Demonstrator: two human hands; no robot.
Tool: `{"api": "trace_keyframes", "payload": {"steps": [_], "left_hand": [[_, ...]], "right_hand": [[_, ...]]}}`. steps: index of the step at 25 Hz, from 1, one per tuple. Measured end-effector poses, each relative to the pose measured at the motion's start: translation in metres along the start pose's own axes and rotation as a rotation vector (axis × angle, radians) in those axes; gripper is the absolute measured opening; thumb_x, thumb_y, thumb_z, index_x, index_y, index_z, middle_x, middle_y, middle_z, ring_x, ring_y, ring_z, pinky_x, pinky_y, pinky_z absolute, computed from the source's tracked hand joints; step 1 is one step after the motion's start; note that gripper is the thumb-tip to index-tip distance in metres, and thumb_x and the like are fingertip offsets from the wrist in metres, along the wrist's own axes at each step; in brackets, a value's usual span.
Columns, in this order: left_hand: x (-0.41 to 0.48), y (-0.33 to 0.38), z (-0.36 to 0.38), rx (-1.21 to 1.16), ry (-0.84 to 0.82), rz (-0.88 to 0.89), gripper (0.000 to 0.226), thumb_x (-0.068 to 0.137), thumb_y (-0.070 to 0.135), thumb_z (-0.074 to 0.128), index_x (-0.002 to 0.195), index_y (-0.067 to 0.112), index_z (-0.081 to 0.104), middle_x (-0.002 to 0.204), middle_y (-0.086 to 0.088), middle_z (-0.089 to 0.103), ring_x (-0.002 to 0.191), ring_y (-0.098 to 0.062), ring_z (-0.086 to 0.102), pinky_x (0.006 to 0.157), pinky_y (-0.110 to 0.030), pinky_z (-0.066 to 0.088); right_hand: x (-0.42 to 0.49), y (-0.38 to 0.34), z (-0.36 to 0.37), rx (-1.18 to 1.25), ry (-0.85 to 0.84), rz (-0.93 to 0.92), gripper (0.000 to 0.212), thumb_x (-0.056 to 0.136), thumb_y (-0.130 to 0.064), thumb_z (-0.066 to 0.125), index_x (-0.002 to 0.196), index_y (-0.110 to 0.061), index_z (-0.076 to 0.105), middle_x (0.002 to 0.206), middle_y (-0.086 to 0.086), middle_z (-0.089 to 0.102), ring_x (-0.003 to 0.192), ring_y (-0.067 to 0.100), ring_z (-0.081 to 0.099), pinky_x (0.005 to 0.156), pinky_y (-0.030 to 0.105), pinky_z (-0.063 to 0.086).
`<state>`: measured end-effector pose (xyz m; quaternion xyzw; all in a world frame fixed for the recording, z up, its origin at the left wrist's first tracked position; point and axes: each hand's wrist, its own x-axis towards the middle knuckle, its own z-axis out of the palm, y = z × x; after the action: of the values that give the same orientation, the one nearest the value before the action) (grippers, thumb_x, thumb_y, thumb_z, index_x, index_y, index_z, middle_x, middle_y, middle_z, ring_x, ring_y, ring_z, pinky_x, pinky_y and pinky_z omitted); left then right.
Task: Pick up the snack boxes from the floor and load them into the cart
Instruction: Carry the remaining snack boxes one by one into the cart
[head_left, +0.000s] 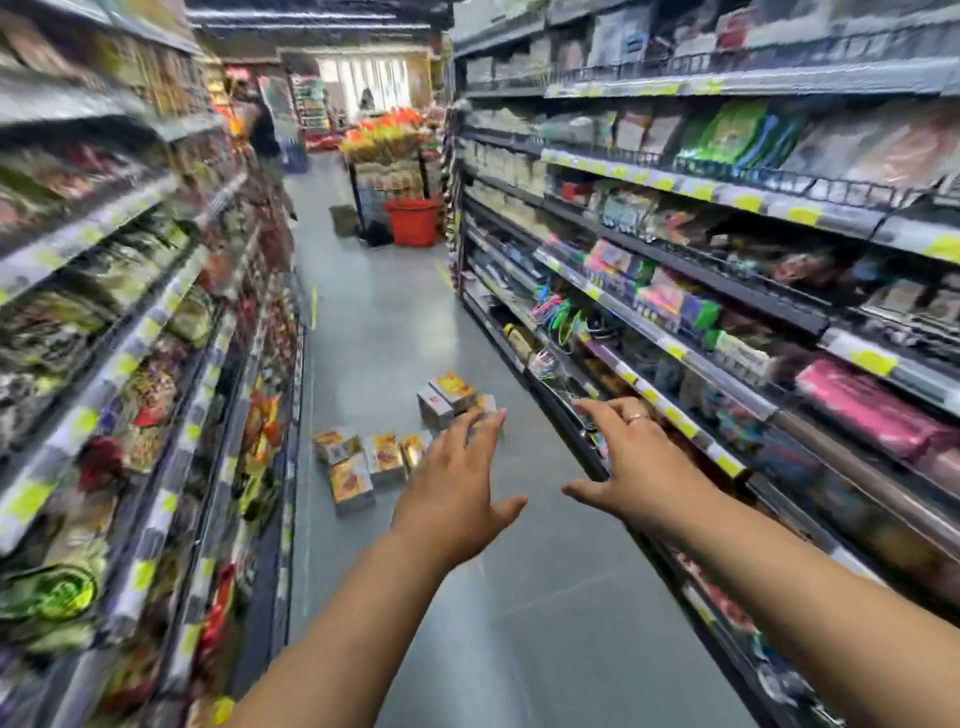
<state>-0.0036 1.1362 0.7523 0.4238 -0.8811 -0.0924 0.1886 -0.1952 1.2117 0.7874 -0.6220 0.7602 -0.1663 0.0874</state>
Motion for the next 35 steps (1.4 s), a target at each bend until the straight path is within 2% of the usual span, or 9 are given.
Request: {"api": "trace_keyframes", "payload": {"steps": [8, 13, 17, 20, 24, 29, 35], "left_hand": [[0.082, -0.154, -0.012, -0.006, -0.020, -0.156, 0.091, 0.080, 0.051, 0.067, 0.151, 0.033, 0.014, 0.153, 0.000, 0.024, 0.140, -0.025, 0.027, 0.113, -0.041, 0.031], [0.173, -0.226, 0.018, 0.008, -0.061, -0.226, 0.090, 0.082, 0.051, 0.066, 0.152, 0.030, 0.014, 0.154, -0.001, 0.022, 0.142, -0.023, 0.024, 0.114, -0.036, 0.028], [0.282, -0.279, 0.041, -0.001, -0.094, -0.297, 0.091, 0.081, 0.050, 0.068, 0.152, 0.031, 0.014, 0.154, 0.001, 0.023, 0.140, -0.024, 0.029, 0.113, -0.040, 0.031], [0.376, -0.335, 0.059, -0.051, -0.085, -0.415, 0.091, 0.080, 0.047, 0.069, 0.152, 0.032, 0.016, 0.153, 0.001, 0.027, 0.138, -0.025, 0.033, 0.113, -0.039, 0.032], [0.422, -0.364, 0.070, -0.028, -0.105, -0.372, 0.090, 0.081, 0.047, 0.069, 0.152, 0.031, 0.015, 0.153, 0.001, 0.026, 0.138, -0.024, 0.032, 0.112, -0.040, 0.034], [0.537, -0.489, 0.109, -0.021, -0.155, -0.379, 0.090, 0.082, 0.046, 0.068, 0.152, 0.029, 0.014, 0.154, -0.001, 0.026, 0.138, -0.025, 0.032, 0.111, -0.036, 0.032], [0.683, -0.604, 0.175, -0.038, -0.331, -0.298, 0.089, 0.082, 0.044, 0.069, 0.152, 0.029, 0.016, 0.154, -0.002, 0.026, 0.135, -0.028, 0.035, 0.107, -0.038, 0.036]], "right_hand": [[0.168, -0.075, 0.074, 0.064, -0.091, -0.081, 0.089, 0.074, -0.050, 0.074, 0.146, -0.035, 0.025, 0.137, 0.005, 0.035, 0.122, 0.028, 0.049, 0.099, 0.036, 0.043], [0.294, -0.065, 0.113, 0.093, -0.115, -0.096, 0.088, 0.074, -0.049, 0.074, 0.146, -0.035, 0.026, 0.137, 0.006, 0.034, 0.121, 0.029, 0.050, 0.093, 0.034, 0.043], [0.425, -0.043, 0.135, 0.140, -0.155, -0.071, 0.088, 0.073, -0.047, 0.076, 0.146, -0.031, 0.030, 0.140, 0.009, 0.035, 0.124, 0.032, 0.047, 0.101, 0.037, 0.042], [0.545, -0.037, 0.165, 0.165, -0.255, -0.054, 0.086, 0.072, -0.045, 0.076, 0.145, -0.030, 0.032, 0.139, 0.009, 0.036, 0.123, 0.033, 0.048, 0.100, 0.038, 0.043], [0.605, -0.035, 0.189, 0.173, -0.250, -0.017, 0.094, 0.072, -0.045, 0.078, 0.148, -0.031, 0.024, 0.142, 0.009, 0.032, 0.123, 0.032, 0.048, 0.099, 0.037, 0.042], [0.743, -0.057, 0.262, 0.209, -0.282, 0.051, 0.101, 0.070, -0.045, 0.079, 0.150, -0.032, 0.019, 0.143, 0.009, 0.031, 0.124, 0.035, 0.047, 0.099, 0.039, 0.042], [0.888, -0.046, 0.343, 0.231, -0.259, 0.261, 0.097, 0.071, -0.046, 0.076, 0.149, -0.027, 0.023, 0.145, 0.011, 0.030, 0.128, 0.032, 0.044, 0.101, 0.038, 0.041]]}}
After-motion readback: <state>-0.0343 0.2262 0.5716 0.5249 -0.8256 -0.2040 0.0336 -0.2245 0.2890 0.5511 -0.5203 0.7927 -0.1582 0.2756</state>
